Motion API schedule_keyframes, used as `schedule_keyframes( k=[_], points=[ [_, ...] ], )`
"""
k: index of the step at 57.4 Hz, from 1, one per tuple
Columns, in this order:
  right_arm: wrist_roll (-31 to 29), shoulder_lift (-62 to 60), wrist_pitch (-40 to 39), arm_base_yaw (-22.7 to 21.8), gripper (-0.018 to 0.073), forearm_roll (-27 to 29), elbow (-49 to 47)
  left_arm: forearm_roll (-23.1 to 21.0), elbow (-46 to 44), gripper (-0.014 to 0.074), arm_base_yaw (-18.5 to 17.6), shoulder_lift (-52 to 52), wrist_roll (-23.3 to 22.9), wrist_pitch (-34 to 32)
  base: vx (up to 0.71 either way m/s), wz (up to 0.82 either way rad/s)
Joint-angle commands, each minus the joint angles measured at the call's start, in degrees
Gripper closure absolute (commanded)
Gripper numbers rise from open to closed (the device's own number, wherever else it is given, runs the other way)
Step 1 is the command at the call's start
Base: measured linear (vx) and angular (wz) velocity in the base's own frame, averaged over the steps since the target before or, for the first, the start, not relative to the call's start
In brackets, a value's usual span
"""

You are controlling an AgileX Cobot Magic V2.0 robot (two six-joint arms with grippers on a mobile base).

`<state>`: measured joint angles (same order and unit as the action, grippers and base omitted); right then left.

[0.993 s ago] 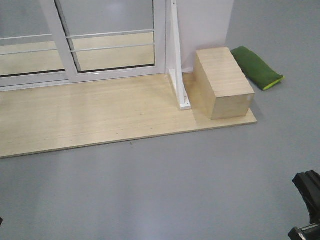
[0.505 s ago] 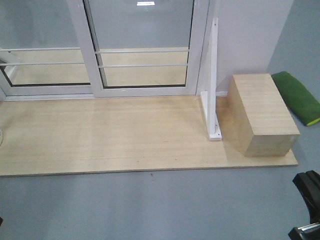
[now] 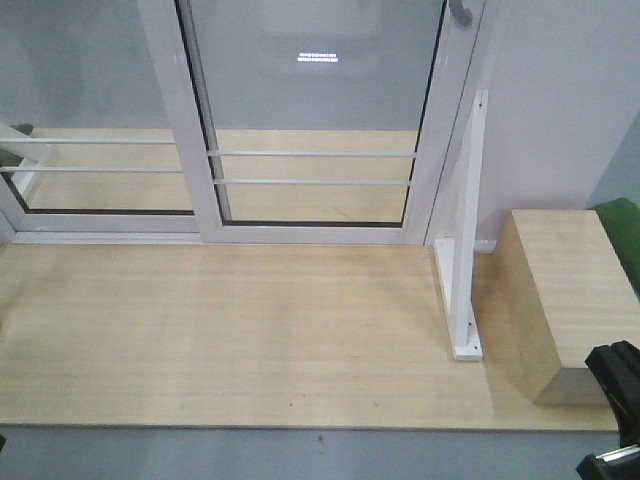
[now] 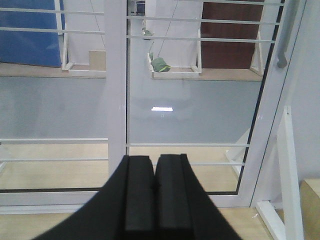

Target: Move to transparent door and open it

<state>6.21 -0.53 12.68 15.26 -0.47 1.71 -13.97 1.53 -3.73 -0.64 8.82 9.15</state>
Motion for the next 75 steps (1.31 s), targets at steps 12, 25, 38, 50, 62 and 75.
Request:
schedule_keyframes(
  k=[12,25,38,50,62,75],
  points=[
    [-0.2,-0.8,-4.7,-0.4,0.0566,-0.6,0.8,-0.6,1.7,0.0593,0.0,-0.7,-0.4,-4.8,0.47,-0.04],
    [-0.2,-0.8,-4.7,-0.4,0.0566,-0.6,0.8,-0.6,1.7,0.0593,0.0,-0.7,-0.4,-4.8,0.45,-0.02],
    [-0.2,-0.8,-4.3,-0.4,0.0566,-0.6,0.8,-0.6,1.7,0.0593,0.0,-0.7,-0.4,-4.8,0.43,0.01],
    [-0.2,-0.8,-4.1,-0.4,0.0566,-0.6,0.8,-0.6,1.7,0.0593,0.0,-0.7,-0.4,-4.8,0.38,-0.02],
    [-0.2,-0.8,-4.1,-0.4,0.0566,-0.6,0.8,-0.6,1.7,0.0593,0.0,-0.7,-0.4,-4.8,0.29,-0.03],
    [-0.2,0.7,-5.2,-0.4,0.0566,-0.5,0.6,-0.6,1.5,0.0593,0.0,1.4,-0.4,-6.0,0.13,-0.02]
  ],
)
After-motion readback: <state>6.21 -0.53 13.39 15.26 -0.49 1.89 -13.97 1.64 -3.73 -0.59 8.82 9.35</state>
